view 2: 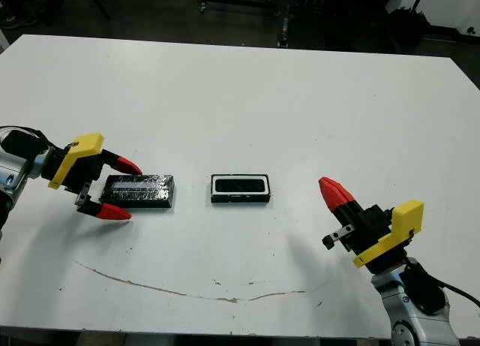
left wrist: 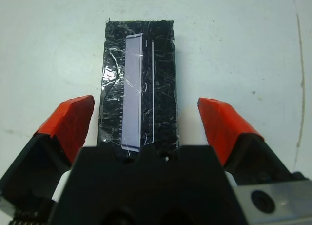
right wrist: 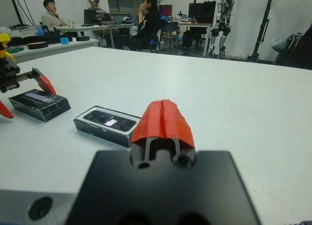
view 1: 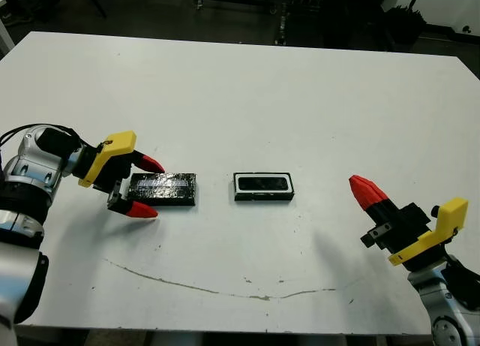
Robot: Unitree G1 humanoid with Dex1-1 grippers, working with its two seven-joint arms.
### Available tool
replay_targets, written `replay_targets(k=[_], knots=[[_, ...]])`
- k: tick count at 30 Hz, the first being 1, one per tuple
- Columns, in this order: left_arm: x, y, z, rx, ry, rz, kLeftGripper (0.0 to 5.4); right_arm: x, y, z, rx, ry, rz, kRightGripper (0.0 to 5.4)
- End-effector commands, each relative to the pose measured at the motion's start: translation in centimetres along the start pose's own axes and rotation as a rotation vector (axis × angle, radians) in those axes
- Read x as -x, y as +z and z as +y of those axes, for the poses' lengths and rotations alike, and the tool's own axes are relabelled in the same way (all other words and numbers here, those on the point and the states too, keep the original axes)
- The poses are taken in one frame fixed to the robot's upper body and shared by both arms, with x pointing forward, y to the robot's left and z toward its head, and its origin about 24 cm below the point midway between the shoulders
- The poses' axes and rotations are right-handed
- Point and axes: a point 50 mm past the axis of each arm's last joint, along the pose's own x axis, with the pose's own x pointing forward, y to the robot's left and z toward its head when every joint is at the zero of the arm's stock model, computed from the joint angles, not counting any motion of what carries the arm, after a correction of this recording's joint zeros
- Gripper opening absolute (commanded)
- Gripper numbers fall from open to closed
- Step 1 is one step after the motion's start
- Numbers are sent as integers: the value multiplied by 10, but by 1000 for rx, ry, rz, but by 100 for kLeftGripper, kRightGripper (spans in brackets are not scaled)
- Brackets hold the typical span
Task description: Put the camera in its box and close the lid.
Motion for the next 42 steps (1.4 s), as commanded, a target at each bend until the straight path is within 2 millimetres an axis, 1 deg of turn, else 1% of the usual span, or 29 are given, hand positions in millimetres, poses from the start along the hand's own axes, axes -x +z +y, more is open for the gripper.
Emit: replay_targets(k=[1, 6, 9, 11, 14, 18, 22, 26, 35, 39, 42], knots=[[2, 4, 2, -4, 5, 34, 540, 1, 0, -3, 16, 2, 15, 1], [3, 5, 2, 1, 24, 71, 540, 1, 0, -3, 5, 6, 12, 1], [2, 4, 2, 38, 32, 53, 540, 1, 1, -4, 15, 2, 11, 1], [2, 3, 2, 54, 34, 56, 523, 1, 1, -4, 21, 5, 9, 0], [2, 4, 3, 54, 41, 67, 491, 1, 1, -4, 21, 7, 10, 0], [2, 6, 3, 26, 79, 91, 429, 1, 2, -5, 9, 10, 16, 0], [1, 4, 2, 18, 107, 48, 373, 0, 3, -5, 17, 8, 13, 0], [2, 4, 1, 24, 112, 56, 318, 1, 3, -5, 18, 2, 14, 0], [1, 7, 0, 45, 89, 52, 315, 1, 1, -6, 2, 2, 13, 0], [1, 6, -1, 95, 97, -48, 315, 1, 1, -5, 15, -1, 14, 0], [1, 7, -1, 122, 150, -141, 315, 2, 0, -6, 11, 0, 16, 0]])
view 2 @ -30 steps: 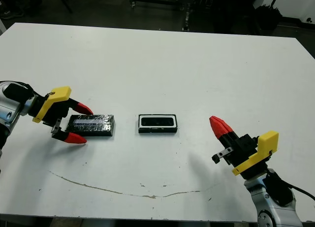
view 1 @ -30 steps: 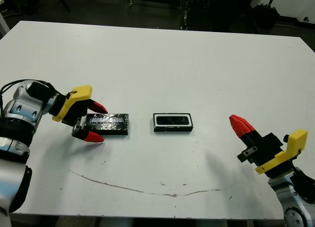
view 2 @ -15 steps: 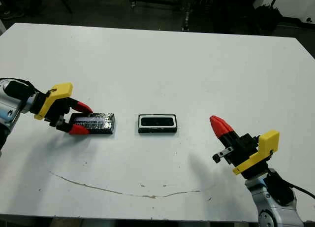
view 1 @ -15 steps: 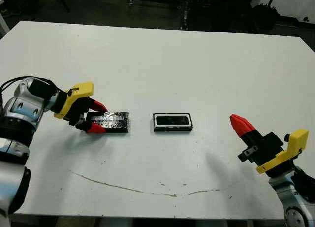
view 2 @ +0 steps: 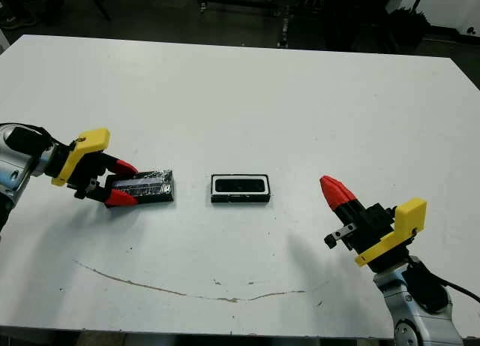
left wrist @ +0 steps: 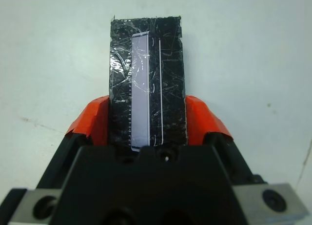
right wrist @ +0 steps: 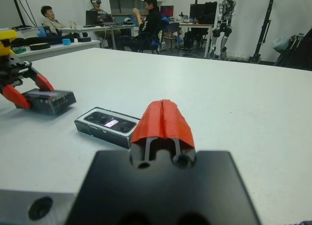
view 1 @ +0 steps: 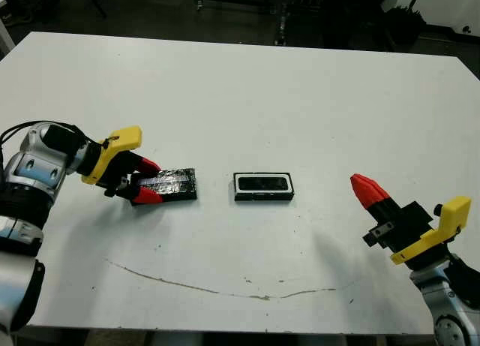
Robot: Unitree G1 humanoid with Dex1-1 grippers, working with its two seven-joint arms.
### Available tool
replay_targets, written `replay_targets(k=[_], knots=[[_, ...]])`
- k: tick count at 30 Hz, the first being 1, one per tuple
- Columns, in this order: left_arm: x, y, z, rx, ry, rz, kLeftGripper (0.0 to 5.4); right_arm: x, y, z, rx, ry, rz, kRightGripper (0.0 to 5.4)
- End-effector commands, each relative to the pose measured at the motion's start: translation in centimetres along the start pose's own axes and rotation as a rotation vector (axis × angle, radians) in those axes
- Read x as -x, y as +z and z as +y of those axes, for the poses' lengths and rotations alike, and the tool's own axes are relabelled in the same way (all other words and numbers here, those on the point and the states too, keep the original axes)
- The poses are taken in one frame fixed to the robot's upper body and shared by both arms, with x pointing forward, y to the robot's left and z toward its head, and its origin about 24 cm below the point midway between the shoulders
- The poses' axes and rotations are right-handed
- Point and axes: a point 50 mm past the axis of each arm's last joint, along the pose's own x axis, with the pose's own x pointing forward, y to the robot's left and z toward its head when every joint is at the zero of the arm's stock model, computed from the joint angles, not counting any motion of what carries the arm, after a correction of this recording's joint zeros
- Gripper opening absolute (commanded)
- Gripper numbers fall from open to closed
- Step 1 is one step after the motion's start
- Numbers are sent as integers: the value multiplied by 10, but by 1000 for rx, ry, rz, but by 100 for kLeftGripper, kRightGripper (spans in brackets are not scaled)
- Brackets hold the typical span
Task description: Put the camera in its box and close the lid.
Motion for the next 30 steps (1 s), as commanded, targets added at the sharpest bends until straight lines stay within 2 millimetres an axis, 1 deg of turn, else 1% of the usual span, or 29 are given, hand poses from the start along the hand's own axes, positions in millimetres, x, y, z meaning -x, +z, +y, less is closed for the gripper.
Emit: replay_targets(k=[1, 4, 6, 11, 14, 18, 23, 30], knots=[[-4, -6, -3, 72, 53, -115, 315, 2, -2, -4, 9, -6, 19, 0], [-11, -2, -4, 137, 94, -213, 315, 1, -2, -3, 1, -7, 24, 0], [-16, 4, -6, 117, 119, -271, 315, 1, -3, -3, -5, -8, 24, 0], [-34, 19, -11, 149, 123, -315, 315, 1, -4, -2, -5, -6, 18, 0], [-47, 24, -12, 119, 98, -332, 315, 1, -4, -1, -5, -6, 23, 0], [-63, 28, -13, 56, 81, -296, 315, 1, -4, -1, 2, -8, 19, 0], [-79, 32, -16, 40, 34, -272, 315, 1, -3, -1, -3, -4, 15, 0], [-90, 28, -16, 33, 18, -237, 315, 1, -2, 0, -16, -7, 14, 0]])
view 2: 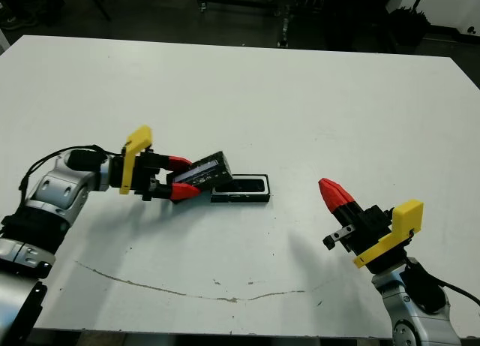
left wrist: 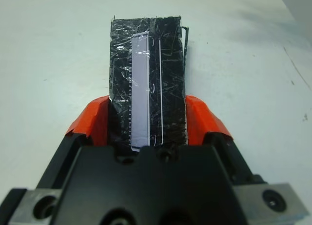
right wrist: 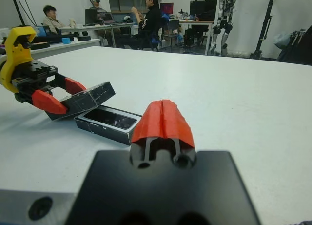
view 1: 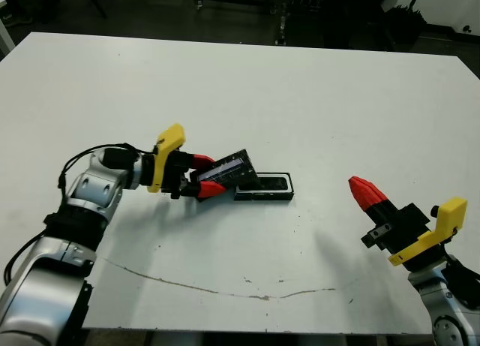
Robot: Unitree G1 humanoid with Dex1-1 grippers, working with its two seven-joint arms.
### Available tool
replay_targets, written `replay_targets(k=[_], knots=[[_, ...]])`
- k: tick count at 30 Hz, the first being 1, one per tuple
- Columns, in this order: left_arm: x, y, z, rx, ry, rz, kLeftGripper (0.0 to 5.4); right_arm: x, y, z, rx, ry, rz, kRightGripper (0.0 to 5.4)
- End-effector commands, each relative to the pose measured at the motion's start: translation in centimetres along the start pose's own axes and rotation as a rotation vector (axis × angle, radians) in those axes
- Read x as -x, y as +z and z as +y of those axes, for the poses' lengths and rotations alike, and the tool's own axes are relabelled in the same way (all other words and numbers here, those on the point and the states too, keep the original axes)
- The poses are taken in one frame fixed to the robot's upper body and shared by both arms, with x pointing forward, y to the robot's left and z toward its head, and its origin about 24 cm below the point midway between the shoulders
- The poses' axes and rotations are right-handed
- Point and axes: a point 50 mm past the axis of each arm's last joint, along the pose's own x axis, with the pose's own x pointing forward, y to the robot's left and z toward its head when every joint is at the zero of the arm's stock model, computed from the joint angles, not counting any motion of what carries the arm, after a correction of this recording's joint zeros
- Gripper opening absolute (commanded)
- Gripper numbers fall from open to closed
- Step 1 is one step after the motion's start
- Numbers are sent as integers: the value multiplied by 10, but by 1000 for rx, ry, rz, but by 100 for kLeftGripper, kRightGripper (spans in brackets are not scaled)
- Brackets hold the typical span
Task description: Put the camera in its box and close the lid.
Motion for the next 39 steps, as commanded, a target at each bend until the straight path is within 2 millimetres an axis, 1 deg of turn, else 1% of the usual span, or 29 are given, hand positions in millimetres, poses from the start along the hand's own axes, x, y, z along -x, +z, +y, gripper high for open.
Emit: replay_targets(k=[1, 7, 13, 19, 25, 32, 39], knots=[[-4, -3, 2, -12, -4, 34, 315, 0, 1, -1, -9, -2, 3, 0], [-7, -6, 3, -11, -22, 32, 315, -1, 2, -1, 0, -1, 3, 0], [-15, 1, 0, -21, -80, 41, 315, -2, 2, 0, 0, 2, 6, 0], [-29, 8, -8, -27, -148, 25, 315, -2, 2, 0, 4, -2, 1, 0], [-33, 13, -15, -19, -183, 34, 315, -1, 2, 0, 6, -5, 3, 0], [-33, 5, -16, 9, -184, 43, 315, 0, 1, 0, 7, -7, 0, 0], [-42, -9, -11, -48, -98, 127, 315, 1, 1, 0, 9, -10, 6, 0]])
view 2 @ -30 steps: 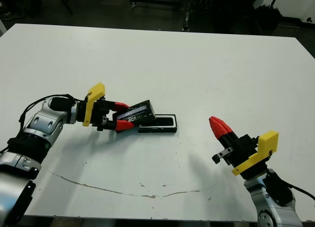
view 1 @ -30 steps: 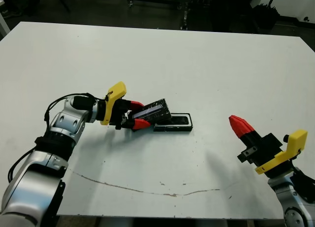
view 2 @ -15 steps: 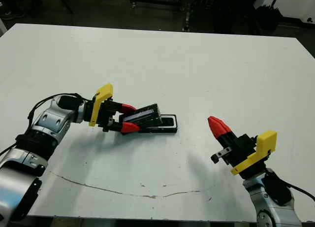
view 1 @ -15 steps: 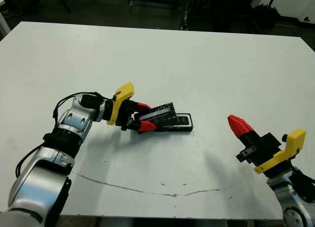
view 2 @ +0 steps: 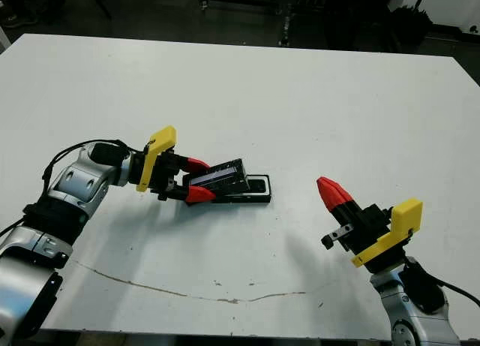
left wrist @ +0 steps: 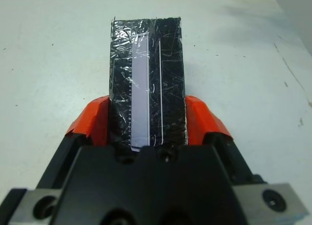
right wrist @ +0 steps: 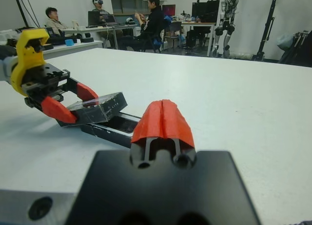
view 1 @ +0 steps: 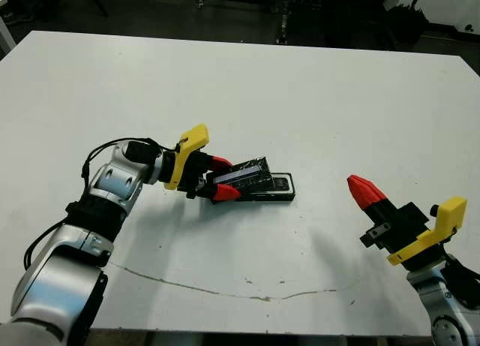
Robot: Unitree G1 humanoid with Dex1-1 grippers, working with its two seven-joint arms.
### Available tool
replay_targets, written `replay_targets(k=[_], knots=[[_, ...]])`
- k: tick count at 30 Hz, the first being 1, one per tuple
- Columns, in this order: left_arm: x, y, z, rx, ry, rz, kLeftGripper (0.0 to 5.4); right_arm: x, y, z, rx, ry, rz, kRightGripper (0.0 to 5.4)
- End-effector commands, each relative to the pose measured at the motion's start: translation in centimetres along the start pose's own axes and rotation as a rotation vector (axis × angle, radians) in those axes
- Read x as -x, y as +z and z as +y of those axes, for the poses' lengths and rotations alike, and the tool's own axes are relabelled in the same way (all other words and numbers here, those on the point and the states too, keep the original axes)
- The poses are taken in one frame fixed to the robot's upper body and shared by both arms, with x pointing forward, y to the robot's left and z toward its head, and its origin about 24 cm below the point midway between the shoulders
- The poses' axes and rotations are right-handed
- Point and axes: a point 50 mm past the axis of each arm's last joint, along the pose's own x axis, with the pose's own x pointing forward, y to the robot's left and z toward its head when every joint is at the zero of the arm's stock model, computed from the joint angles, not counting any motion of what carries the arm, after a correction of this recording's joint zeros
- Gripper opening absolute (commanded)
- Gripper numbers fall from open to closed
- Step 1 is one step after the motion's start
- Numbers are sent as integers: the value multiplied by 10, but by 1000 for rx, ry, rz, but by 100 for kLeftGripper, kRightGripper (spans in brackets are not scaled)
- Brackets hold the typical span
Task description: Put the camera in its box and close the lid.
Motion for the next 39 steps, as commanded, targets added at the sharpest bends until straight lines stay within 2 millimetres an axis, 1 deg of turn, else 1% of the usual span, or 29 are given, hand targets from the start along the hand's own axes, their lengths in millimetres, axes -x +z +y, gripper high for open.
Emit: replay_targets(k=[1, 10, 24, 31, 39], knots=[[-17, -17, -5, 8, -12, 94, 315, 3, -1, -2, 12, -15, 14, 0], [-38, -13, -8, -83, -59, 117, 315, 3, 0, -2, 22, -9, 11, 0], [-53, -10, -12, -36, -118, 69, 315, 2, 1, -2, 12, -6, 10, 0], [-69, -3, -15, -18, -152, 49, 315, 2, 1, -2, 18, -7, 9, 0], [-97, 7, -26, -62, -198, 9, 315, 3, 1, -3, 13, -12, 8, 0]])
